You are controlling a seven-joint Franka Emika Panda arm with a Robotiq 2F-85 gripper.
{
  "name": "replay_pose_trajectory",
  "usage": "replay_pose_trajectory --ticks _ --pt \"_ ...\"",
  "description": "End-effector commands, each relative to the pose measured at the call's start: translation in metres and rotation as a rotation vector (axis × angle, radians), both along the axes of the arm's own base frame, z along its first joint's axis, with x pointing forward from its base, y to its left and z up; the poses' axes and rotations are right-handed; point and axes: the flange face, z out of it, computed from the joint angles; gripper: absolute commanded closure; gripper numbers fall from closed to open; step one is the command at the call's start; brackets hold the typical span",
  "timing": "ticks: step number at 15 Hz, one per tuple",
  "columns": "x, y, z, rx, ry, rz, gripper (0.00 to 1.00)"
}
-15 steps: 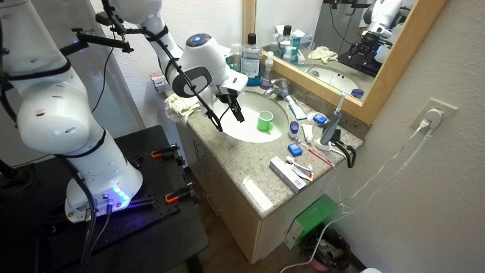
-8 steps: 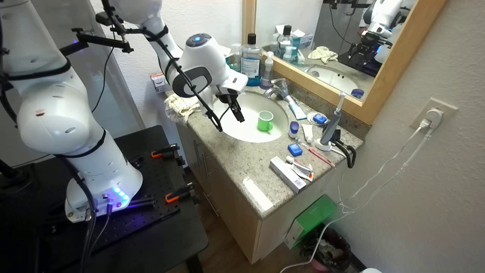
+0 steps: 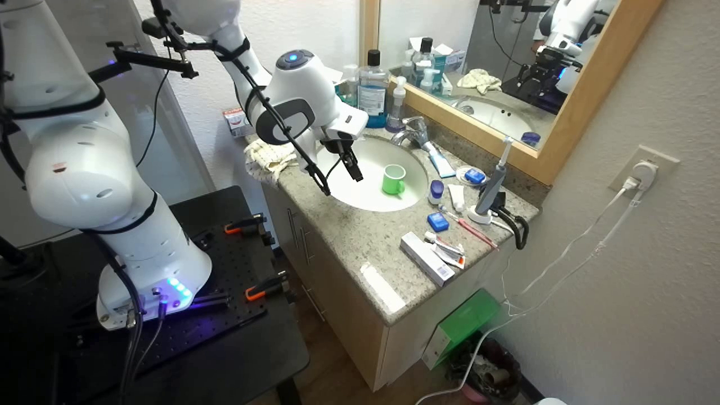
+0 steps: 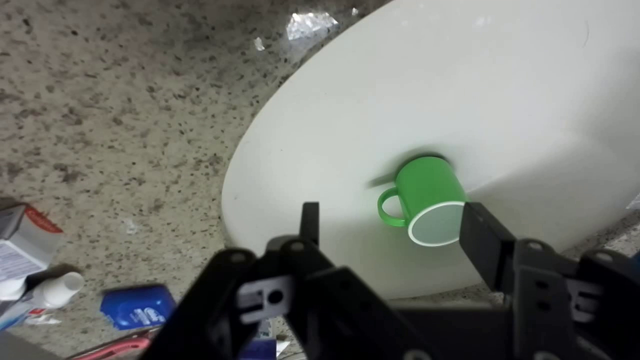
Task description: Put the mug in the sink, put some water in it, and then close the tap
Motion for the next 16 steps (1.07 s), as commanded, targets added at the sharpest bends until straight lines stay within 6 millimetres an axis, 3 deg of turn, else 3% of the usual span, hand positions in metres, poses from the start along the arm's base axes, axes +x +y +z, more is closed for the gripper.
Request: replay_pose_trajectory --ticks 1,6,7,9,16 --pt "0.000 0.000 0.000 0.000 0.001 0.000 0.26" --pt "0.000 0.000 0.000 0.000 0.001 0.000 0.26" --pt "0.001 -0.005 0.001 -0.004 0.004 -0.002 0.06" --pt "0.007 -0.010 0.004 -0.005 0.014 -0.007 0.00" --pt "0.045 -0.022 0.020 -0.032 0.016 -0.014 0.00"
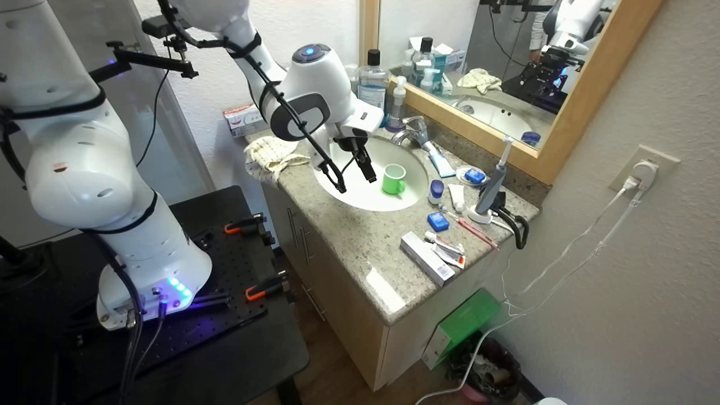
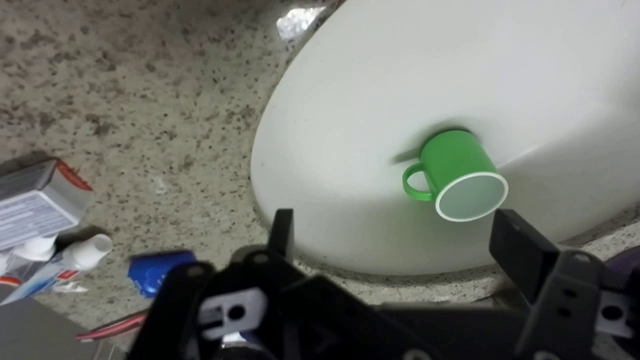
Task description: Put the mug in the sink, put some water in it, and then close the tap
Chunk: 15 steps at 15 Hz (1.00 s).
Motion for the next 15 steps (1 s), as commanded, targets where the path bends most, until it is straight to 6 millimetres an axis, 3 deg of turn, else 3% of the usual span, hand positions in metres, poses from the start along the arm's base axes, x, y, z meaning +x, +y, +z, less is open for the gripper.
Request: replay_pose_trajectory --ticks 1,4,7,10,15 --pt "0.030 0.006 0.015 -0.030 0.000 0.027 0.00" --pt "0.055 0.037 0.038 -0.072 -0.015 0.082 0.00" --pt "0.077 0.083 0.057 -0.110 -0.025 0.139 0.00" --pt "0.093 0.119 0.067 -0.126 -0.035 0.177 0.00" --pt "0.127 0.137 0.069 -0.120 -0.057 0.203 0.00"
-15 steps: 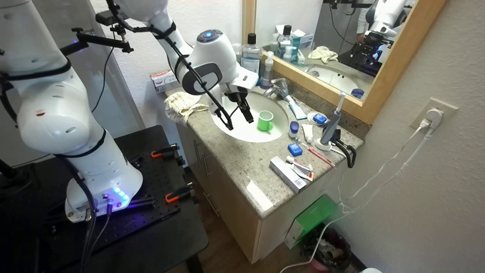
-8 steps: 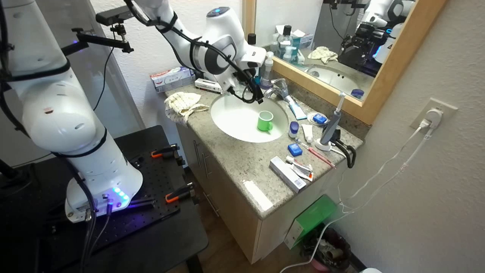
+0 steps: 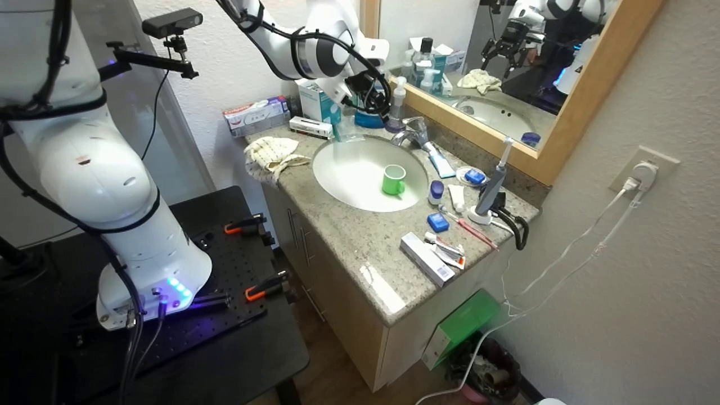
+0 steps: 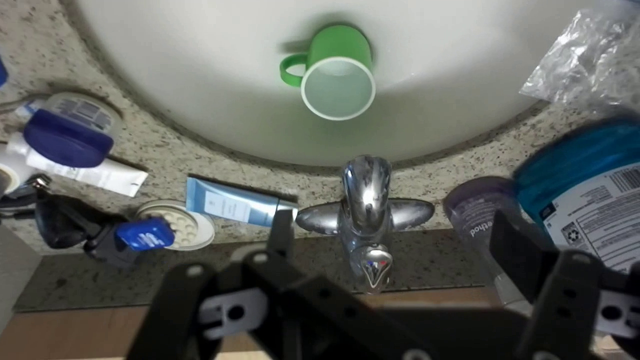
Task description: Put the mug in the sink, put some water in it, and then close the tap
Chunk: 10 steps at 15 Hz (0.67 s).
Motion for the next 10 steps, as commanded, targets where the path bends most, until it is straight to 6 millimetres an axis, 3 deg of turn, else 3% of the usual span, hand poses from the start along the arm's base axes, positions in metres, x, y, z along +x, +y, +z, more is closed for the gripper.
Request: replay_pose_trajectory --ticks 1,10 --pt "0.032 0.006 0.000 -0.004 -0.004 -0.005 0.00" --pt "0.082 0.021 -0.007 -0.004 -0.015 -0.002 0.00"
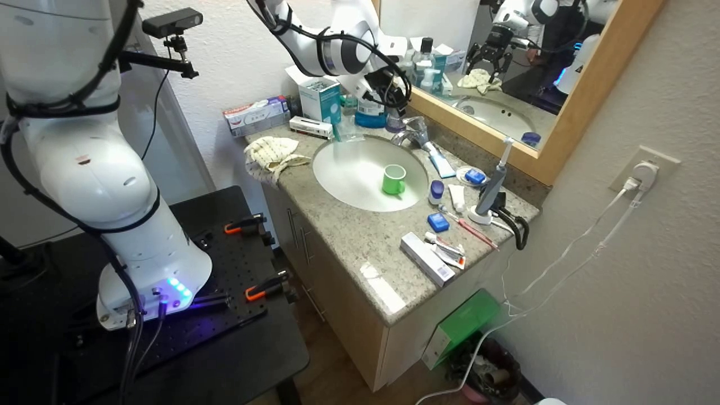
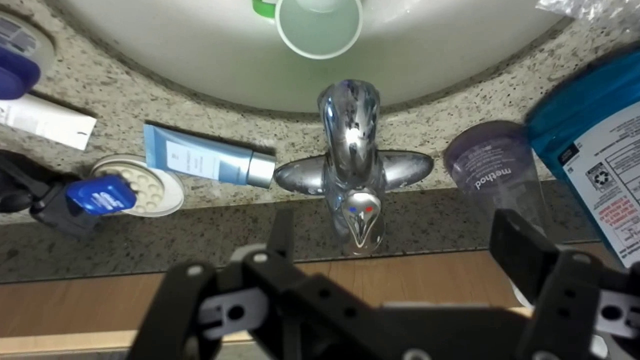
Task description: Put the mug in the sink, put some water in it, and then close the tap
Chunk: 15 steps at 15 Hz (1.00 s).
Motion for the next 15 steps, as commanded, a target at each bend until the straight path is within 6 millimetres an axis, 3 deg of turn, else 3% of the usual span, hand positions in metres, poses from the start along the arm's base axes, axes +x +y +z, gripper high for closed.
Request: replay_pose_trajectory --ticks 1,10,15 --pt "0.023 0.006 0.000 -0.011 0.013 0.005 0.00" --pt "0.060 -0.002 -0.005 -0.047 0.113 -0.007 0.00" --pt "0.076 0.003 -0.011 -0.081 0.148 0.002 0.00"
